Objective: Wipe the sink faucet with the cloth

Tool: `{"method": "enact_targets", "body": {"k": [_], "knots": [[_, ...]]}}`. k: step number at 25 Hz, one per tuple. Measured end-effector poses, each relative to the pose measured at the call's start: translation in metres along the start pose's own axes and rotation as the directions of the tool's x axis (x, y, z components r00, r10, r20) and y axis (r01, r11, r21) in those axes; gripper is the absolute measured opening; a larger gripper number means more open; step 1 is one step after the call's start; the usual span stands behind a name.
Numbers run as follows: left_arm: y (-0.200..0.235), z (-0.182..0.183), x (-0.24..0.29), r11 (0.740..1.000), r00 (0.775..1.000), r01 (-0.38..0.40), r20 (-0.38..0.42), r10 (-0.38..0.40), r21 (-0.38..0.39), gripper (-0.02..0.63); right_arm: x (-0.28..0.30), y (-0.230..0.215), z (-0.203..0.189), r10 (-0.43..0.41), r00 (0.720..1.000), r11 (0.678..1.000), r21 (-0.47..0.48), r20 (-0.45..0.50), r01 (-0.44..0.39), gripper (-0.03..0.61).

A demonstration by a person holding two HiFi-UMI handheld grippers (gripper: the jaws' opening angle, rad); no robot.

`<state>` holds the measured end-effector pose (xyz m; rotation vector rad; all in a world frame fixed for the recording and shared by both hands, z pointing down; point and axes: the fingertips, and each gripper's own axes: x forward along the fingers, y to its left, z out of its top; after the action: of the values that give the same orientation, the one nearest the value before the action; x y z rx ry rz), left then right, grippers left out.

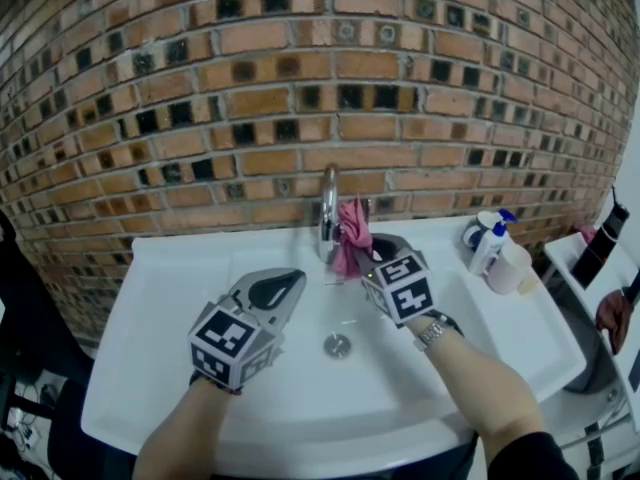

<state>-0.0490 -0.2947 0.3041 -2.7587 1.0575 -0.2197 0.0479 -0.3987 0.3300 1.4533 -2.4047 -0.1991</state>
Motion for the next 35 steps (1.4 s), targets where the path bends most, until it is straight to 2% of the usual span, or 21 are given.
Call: {"method": "enact_targets", "body": {"k": [8,17,29,35], "knots": [[-0.001,-0.002,0.001,1.000,1.000,0.002,-0.002,-0.002,0.002,0.017,-0.010,-0.006,-0.007,-0.008,1.000,1.000,-0.012,-0.026,0.008,0.060],[-0.001,-0.004,0.002,1.000,1.000,0.004,-0.001,-0.004,0.007,0.017,-0.018,-0.026,-0.010,-0.061,0.998,0.998,0.008,-0.036,0.061,0.058],[0.000,-0.005,0.002,1.000,1.000,0.006,-0.004,-0.006,0.004,0.017,-0.012,-0.060,-0.026,-0.142,0.987,0.981,0.125,-0.073,0.151,0.058],[0.001,-0.005,0.002,1.000,1.000,-0.001,-0.014,0.001,-0.003,0.017,0.002,-0.064,-0.032,-0.127,0.988,0.978,0.157,-0.088,0.139,0.058]]}}
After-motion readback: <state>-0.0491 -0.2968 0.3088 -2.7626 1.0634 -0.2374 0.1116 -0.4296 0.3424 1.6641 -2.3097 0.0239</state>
